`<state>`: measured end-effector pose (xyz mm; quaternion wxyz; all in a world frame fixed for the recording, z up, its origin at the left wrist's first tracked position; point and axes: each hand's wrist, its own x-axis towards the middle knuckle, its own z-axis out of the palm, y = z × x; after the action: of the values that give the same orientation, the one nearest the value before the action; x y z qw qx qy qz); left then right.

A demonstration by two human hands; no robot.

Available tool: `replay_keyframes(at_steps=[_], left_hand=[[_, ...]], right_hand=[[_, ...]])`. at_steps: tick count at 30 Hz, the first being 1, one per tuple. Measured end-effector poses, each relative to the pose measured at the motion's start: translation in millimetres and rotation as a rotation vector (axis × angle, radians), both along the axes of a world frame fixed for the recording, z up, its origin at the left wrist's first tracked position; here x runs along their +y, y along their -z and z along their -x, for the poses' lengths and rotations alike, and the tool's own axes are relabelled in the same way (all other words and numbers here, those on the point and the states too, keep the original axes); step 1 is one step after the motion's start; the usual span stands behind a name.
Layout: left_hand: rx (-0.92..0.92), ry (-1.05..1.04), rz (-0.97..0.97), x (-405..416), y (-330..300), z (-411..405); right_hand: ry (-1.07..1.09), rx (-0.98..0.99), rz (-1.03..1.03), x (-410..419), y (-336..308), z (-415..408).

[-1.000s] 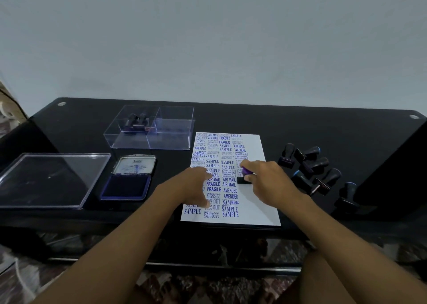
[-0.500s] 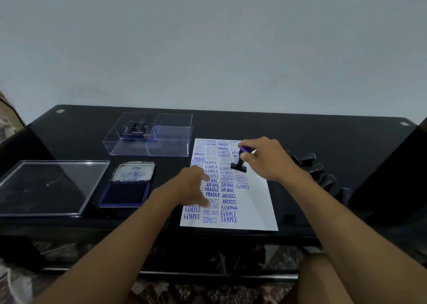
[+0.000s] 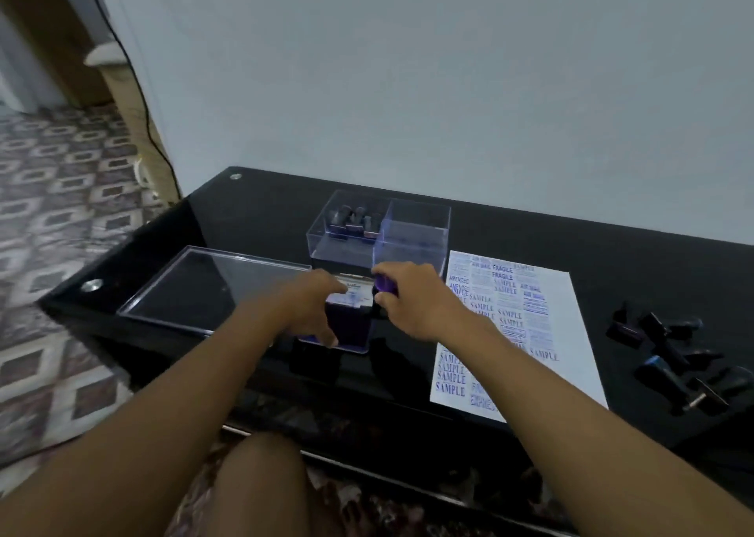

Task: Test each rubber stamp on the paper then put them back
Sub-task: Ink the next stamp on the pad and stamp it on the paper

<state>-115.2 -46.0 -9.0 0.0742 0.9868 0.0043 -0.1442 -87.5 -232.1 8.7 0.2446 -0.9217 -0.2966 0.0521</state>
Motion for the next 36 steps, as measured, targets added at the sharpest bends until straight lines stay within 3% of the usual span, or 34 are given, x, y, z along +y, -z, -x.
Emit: replay_keyframes(at_steps=[6,15,20,25,30,36], left_hand=[[0.091,0.015,-0.059,23,9,-3],[0.043,0.077,0.005,32,16,-9],[0.051,0.069,0.007,30,17,-11],[0.06,0.053,0.015,31,17,-10],[0.046,0.04,0.065,31,19,-11],[0.035,0.058,0.029,31,23,-12]], right_hand=[[-0.118,0.007,0.093,50,9,-4],[-0.223,-0.067,0.081,52,37,0],[-0.204,-0.108,0.061,56,39,-10],[-0.198,-0.088,0.165,69,35,-32],[-0.206,-0.102,0.023,59,39,-11],[-0.205,-0.089,0.041,53,43,4]])
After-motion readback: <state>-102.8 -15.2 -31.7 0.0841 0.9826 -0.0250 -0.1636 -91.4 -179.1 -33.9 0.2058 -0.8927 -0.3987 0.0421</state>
